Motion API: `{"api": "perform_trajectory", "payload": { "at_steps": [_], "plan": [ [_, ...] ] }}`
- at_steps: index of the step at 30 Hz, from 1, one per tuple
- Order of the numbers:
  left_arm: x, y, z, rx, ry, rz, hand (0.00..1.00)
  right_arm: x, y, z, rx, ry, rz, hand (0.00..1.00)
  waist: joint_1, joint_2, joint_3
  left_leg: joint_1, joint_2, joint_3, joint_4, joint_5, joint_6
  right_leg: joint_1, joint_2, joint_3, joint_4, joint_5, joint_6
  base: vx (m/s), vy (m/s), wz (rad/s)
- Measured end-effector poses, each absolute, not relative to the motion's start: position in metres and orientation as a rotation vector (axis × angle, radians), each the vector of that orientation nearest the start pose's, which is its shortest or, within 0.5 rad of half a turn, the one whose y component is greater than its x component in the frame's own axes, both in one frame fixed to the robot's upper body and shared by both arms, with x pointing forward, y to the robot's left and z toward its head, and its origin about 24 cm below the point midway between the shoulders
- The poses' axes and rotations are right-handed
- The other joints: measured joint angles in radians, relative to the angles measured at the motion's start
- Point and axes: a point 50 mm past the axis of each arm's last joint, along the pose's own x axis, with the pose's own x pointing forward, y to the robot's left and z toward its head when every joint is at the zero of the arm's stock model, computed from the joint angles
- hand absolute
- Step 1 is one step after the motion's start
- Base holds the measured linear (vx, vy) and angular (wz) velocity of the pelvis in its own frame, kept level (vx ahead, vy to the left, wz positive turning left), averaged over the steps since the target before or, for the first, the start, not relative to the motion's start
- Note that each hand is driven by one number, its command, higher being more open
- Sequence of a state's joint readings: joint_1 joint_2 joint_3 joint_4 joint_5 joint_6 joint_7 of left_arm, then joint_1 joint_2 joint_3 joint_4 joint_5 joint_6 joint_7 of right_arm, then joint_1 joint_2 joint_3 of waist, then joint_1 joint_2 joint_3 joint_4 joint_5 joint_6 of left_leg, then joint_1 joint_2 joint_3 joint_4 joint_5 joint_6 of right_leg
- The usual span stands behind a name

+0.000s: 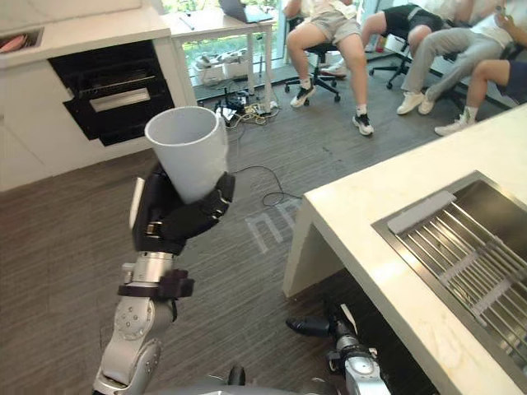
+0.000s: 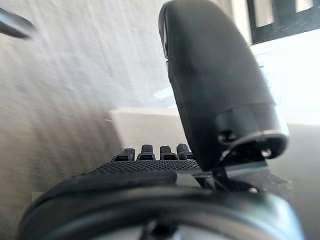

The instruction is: Walk over to the sink, pick up the cup, carry it to the dishwasher, place the cup inside the dishwasher, then close the dishwasher door

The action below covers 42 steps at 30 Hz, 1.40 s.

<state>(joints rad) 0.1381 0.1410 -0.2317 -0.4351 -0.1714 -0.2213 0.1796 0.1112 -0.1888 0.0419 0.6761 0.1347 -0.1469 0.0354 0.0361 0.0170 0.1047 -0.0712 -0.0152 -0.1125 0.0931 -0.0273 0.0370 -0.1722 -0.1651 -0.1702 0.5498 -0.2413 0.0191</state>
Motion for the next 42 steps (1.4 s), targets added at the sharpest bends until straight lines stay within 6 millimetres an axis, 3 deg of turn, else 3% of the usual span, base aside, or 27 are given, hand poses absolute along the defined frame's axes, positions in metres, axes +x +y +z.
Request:
{"api": "perform_trajectory", "payload": {
  "at_steps": [2,3,5,6,7,8,10,11,12,14,15,16,17,19,20,22,26,28,35,39,40,42],
  "plan": [
    [0.209,0.125,0.121,-0.151,-0.448,-0.07,0.0,0.174,-0.204,-0.098,-0.057,0.588,-0.051,1.0,-0.015,0.017,0.01,-0.023,-0.01,-0.086,0.021,-0.002,-0.003,-0.045,0.096,0.168,-0.112,0.007,0.019,0.04,-0.082,1.14],
    [0.209,0.124,0.12,-0.151,-0.445,-0.073,0.0,0.176,-0.203,-0.096,-0.054,0.576,-0.053,1.0,-0.022,0.015,0.01,-0.028,-0.019,-0.105,0.026,-0.002,-0.006,-0.055,0.108,0.2,-0.131,0.012,0.027,0.05,-0.148,1.31],
    [0.209,0.12,0.119,-0.157,-0.437,-0.083,0.0,0.172,-0.2,-0.091,-0.049,0.545,-0.063,1.0,-0.036,-0.009,0.014,-0.032,-0.091,-0.192,0.047,-0.022,-0.028,-0.054,0.078,0.239,-0.201,0.072,0.031,0.1,-0.222,1.36],
    [0.21,0.119,0.116,-0.162,-0.426,-0.085,0.0,0.168,-0.202,-0.09,-0.054,0.544,-0.064,1.0,-0.038,-0.003,0.017,-0.03,-0.098,-0.211,0.055,-0.031,-0.036,-0.047,0.073,0.222,-0.194,0.09,0.038,0.18,-0.243,1.11],
    [0.209,0.116,0.112,-0.17,-0.406,-0.085,0.0,0.161,-0.199,-0.09,-0.056,0.547,-0.057,1.0,-0.033,0.025,0.011,-0.036,-0.079,-0.222,0.072,-0.042,-0.047,-0.03,0.078,0.184,-0.211,0.094,0.024,0.15,-0.183,0.84],
    [0.208,0.116,0.112,-0.168,-0.405,-0.08,0.0,0.155,-0.196,-0.085,-0.061,0.529,-0.043,1.0,-0.034,0.047,0.014,-0.054,-0.05,-0.199,0.099,-0.053,-0.057,-0.013,0.089,0.152,-0.23,0.098,0.013,0.18,-0.213,0.82],
    [0.208,0.114,0.112,-0.178,-0.408,-0.073,0.0,0.145,-0.178,-0.069,-0.047,0.465,0.037,1.0,-0.034,0.059,0.017,-0.098,0.018,-0.08,0.191,-0.081,-0.1,0.018,0.118,0.103,-0.256,0.105,-0.003,0.15,-0.191,0.57],
    [0.208,0.114,0.113,-0.183,-0.408,-0.069,0.0,0.132,-0.162,-0.054,-0.031,0.408,0.109,1.0,-0.037,0.052,0.029,-0.112,0.059,0.043,0.255,-0.098,-0.099,0.056,0.137,0.079,-0.275,0.105,-0.004,0.17,-0.201,0.4],
    [0.208,0.115,0.112,-0.18,-0.404,-0.065,0.0,0.119,-0.153,-0.043,-0.021,0.371,0.155,1.0,-0.041,0.04,0.04,-0.119,0.094,0.156,0.301,-0.118,-0.071,0.088,0.149,0.061,-0.292,0.105,-0.004,0.14,-0.17,0.33],
    [0.207,0.116,0.111,-0.176,-0.402,-0.052,0.0,0.104,-0.146,-0.036,-0.015,0.351,0.203,1.0,-0.043,0.034,0.042,-0.118,0.121,0.285,0.309,-0.127,-0.052,0.108,0.152,0.045,-0.304,0.098,-0.014,0.07,-0.075,0.2],
    [0.207,0.117,0.111,-0.174,-0.404,-0.047,0.0,0.101,-0.146,-0.04,-0.029,0.365,0.218,1.0,-0.048,0.032,0.043,-0.118,0.12,0.301,0.294,-0.125,-0.052,0.108,0.15,0.04,-0.311,0.096,-0.016,0.06,-0.009,0.32],
    [0.208,0.116,0.112,-0.169,-0.408,-0.05,0.0,0.101,-0.151,-0.057,-0.062,0.413,0.229,1.0,-0.055,0.027,0.043,-0.111,0.107,0.313,0.236,-0.119,-0.049,0.105,0.145,0.024,-0.334,0.094,-0.019,0.03,0.056,0.5],
    [0.208,0.116,0.109,-0.165,-0.391,-0.06,0.0,0.111,-0.162,-0.092,-0.108,0.557,0.202,1.0,-0.053,0.014,0.043,-0.093,0.07,0.305,0.156,-0.076,-0.036,0.106,0.121,0.0,-0.351,0.098,-0.012,0.03,0.056,0.6],
    [0.208,0.114,0.107,-0.169,-0.378,-0.079,0.0,0.12,-0.182,-0.116,-0.12,0.717,0.105,1.0,-0.043,0.023,0.047,-0.067,0.041,0.284,0.099,-0.042,-0.024,0.119,0.099,-0.025,-0.366,0.103,-0.004,0.01,0.072,0.52],
    [0.207,0.112,0.106,-0.176,-0.375,-0.096,0.0,0.123,-0.197,-0.123,-0.133,0.781,0.024,1.0,-0.022,0.037,0.05,-0.056,0.027,0.272,0.07,-0.025,-0.017,0.127,0.089,-0.037,-0.375,0.108,0.003,0.02,0.099,0.54],
    [0.207,0.111,0.105,-0.205,-0.363,-0.107,0.0,0.13,-0.217,-0.12,-0.155,0.779,-0.095,1.0,0.008,0.055,0.051,-0.027,0.005,0.252,0.026,0.0,-0.017,0.156,0.075,-0.061,-0.391,0.111,0.009,0.01,0.078,0.45],
    [0.205,0.118,0.101,-0.231,-0.342,-0.083,0.0,0.155,-0.209,-0.106,-0.146,0.654,-0.096,1.0,0.009,0.035,0.04,0.033,-0.005,0.241,-0.079,0.044,-0.023,0.186,0.076,-0.061,-0.411,0.113,0.009,-0.02,-0.018,0.09],
    [0.204,0.117,0.1,-0.228,-0.337,-0.101,0.0,0.157,-0.204,-0.108,-0.133,0.657,-0.087,1.0,0.008,0.035,0.039,0.053,-0.006,0.242,-0.123,0.06,-0.029,0.187,0.078,-0.061,-0.414,0.114,0.009,-0.01,-0.021,0.0],
    [0.199,0.121,0.092,-0.219,-0.291,-0.092,0.0,0.131,-0.201,-0.127,-0.051,0.782,-0.114,1.0,0.002,0.017,0.002,0.07,-0.011,0.236,-0.159,0.083,-0.02,0.195,0.08,-0.056,-0.429,0.115,0.009,0.04,-0.005,0.02],
    [0.196,0.123,0.088,-0.217,-0.27,-0.08,0.0,0.128,-0.202,-0.13,-0.037,0.8,-0.128,1.0,0.001,0.01,-0.009,0.081,-0.009,0.232,-0.161,0.083,-0.02,0.209,0.083,-0.054,-0.431,0.115,0.009,0.0,-0.004,0.02],
    [0.191,0.141,0.08,-0.21,-0.236,0.004,0.0,0.121,-0.203,-0.136,-0.038,0.847,-0.135,1.0,-0.01,-0.023,-0.048,0.07,0.006,0.195,-0.185,0.125,-0.022,0.203,0.106,-0.061,-0.435,0.125,-0.004,0.0,0.0,0.0],
    [0.191,0.141,0.08,-0.211,-0.236,0.004,0.0,0.121,-0.203,-0.136,-0.038,0.847,-0.135,1.0,-0.01,-0.023,-0.048,0.07,0.006,0.195,-0.185,0.125,-0.022,0.203,0.106,-0.061,-0.435,0.125,-0.004,0.0,0.0,0.0]
  ]
}}
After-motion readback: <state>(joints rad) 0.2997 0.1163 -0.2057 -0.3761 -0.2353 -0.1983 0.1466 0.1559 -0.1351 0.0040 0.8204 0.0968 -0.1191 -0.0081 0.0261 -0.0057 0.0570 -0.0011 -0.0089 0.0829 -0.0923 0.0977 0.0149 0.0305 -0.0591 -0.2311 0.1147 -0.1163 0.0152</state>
